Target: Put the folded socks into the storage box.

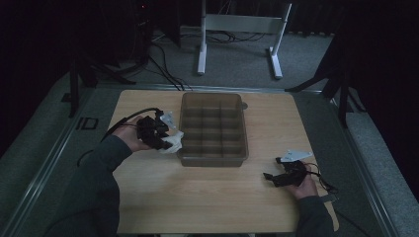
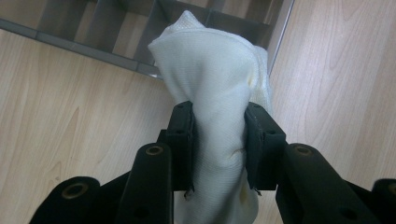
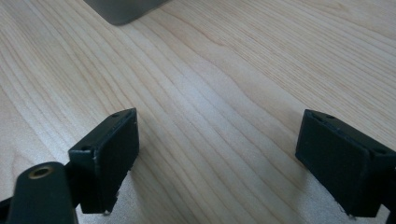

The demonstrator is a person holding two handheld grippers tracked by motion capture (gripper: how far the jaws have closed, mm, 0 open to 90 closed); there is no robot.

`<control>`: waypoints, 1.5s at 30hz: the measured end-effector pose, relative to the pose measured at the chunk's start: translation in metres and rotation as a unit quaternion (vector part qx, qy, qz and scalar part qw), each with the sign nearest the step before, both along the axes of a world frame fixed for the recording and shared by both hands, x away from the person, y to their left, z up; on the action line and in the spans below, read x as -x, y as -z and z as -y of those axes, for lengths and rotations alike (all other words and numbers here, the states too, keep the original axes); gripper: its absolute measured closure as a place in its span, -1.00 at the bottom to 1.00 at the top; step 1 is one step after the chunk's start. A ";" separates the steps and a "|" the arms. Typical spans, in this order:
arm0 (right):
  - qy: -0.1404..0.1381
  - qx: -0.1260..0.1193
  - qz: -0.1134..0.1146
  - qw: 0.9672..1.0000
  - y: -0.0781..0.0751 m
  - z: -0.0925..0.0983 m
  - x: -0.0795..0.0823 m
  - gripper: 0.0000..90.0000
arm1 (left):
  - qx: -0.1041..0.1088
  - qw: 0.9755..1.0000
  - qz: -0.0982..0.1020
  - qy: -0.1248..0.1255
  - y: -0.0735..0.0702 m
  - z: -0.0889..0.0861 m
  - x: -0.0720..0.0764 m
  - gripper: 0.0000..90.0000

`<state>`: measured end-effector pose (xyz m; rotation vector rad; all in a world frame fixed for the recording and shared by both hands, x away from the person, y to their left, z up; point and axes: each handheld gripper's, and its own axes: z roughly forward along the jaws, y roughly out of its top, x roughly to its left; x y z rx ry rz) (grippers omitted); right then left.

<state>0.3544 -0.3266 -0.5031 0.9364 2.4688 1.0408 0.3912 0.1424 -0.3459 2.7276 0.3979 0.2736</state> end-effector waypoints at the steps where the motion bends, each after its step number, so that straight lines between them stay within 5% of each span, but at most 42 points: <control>1: 0.000 0.000 0.000 1.000 0.000 0.000 0.000 -0.71 | -0.001 1.000 0.000 0.000 0.000 0.001 0.000 0.49; 45: -0.001 0.000 0.000 1.000 0.000 0.000 0.000 -0.71 | -0.039 0.998 -0.025 0.050 0.015 0.057 -0.021 0.50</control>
